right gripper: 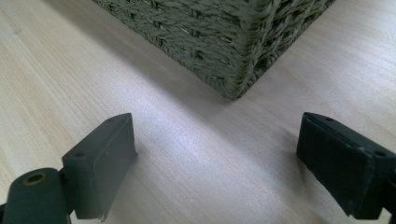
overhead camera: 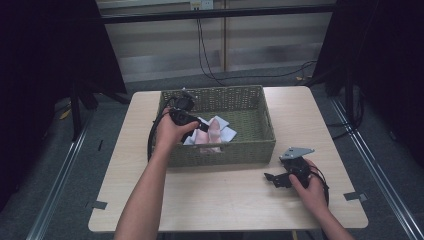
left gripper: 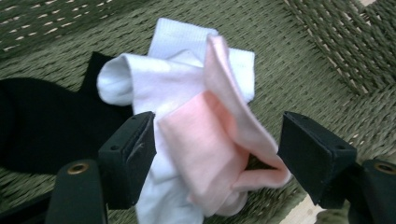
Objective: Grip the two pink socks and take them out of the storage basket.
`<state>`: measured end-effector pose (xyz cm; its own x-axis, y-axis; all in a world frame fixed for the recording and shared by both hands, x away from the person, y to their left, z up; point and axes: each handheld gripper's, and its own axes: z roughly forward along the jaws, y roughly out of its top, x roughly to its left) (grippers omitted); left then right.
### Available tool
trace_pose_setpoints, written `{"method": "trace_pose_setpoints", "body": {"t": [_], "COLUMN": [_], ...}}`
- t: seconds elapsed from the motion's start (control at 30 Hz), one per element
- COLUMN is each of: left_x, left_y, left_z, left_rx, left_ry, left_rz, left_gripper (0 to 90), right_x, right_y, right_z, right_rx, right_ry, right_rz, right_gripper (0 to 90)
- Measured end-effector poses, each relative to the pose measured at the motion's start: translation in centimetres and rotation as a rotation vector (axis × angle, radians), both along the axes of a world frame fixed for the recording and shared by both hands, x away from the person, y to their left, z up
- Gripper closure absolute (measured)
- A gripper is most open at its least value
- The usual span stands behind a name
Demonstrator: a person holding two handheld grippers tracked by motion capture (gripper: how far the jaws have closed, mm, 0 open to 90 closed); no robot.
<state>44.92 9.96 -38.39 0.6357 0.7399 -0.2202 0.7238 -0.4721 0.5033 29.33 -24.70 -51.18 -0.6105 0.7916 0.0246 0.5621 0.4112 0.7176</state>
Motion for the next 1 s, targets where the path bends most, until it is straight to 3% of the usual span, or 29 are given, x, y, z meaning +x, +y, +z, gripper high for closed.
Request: {"method": "trace_pose_setpoints", "body": {"t": [0.17, 0.43, 0.5, 0.53, 0.57, 0.6, 0.7, 0.77, 0.87, 1.0], "left_x": [0.3, 0.7, 0.8, 0.8, 0.8, 0.8, 0.8, 0.9, 0.8, 0.7], "left_y": [-0.9, -1.5, -1.5, -1.5, -1.5, -1.5, -1.2, -1.0, -0.3, 0.0], "left_z": [-0.7, -1.5, -1.6, -1.7, -1.7, -1.7, -1.7, -1.6, -0.9, -0.4], "left_rx": [0.009, 0.027, 0.024, 0.020, 0.021, 0.021, 0.036, 0.041, 0.021, 0.028], "left_ry": [0.028, 0.072, 0.088, 0.093, 0.095, 0.102, 0.131, 0.129, 0.136, 0.145], "left_rz": [-0.010, -0.007, -0.018, -0.014, -0.018, -0.024, -0.034, -0.039, -0.033, -0.043], "left_gripper": [28.5, 39.4, 48.2, 48.2, 55.3, 55.3, 71.7, 74.2, 88.6, 88.8], "right_x": [0.0, 0.0, 0.0, 0.0, 0.0, 0.0, 0.0, 0.0, 0.0, 0.1], "right_y": [0.0, 0.0, 0.0, 0.0, 0.0, 0.0, 0.0, 0.0, 0.0, 0.0], "right_z": [0.0, 0.0, 0.0, 0.0, 0.0, 0.0, 0.0, 0.0, 0.0, 0.0], "right_rx": [0.000, -0.001, -0.001, -0.001, 0.000, 0.000, 0.000, 0.000, 0.000, 0.004], "right_ry": [-0.002, -0.004, -0.004, -0.004, -0.002, -0.002, -0.003, -0.002, 0.002, -0.001], "right_rz": [0.002, 0.002, 0.003, 0.003, 0.002, 0.002, 0.002, 0.002, 0.000, 0.006], "right_gripper": [11.1, 11.1, 11.1, 11.1, 11.1, 11.1, 11.1, 11.1, 11.1, 11.0]}}
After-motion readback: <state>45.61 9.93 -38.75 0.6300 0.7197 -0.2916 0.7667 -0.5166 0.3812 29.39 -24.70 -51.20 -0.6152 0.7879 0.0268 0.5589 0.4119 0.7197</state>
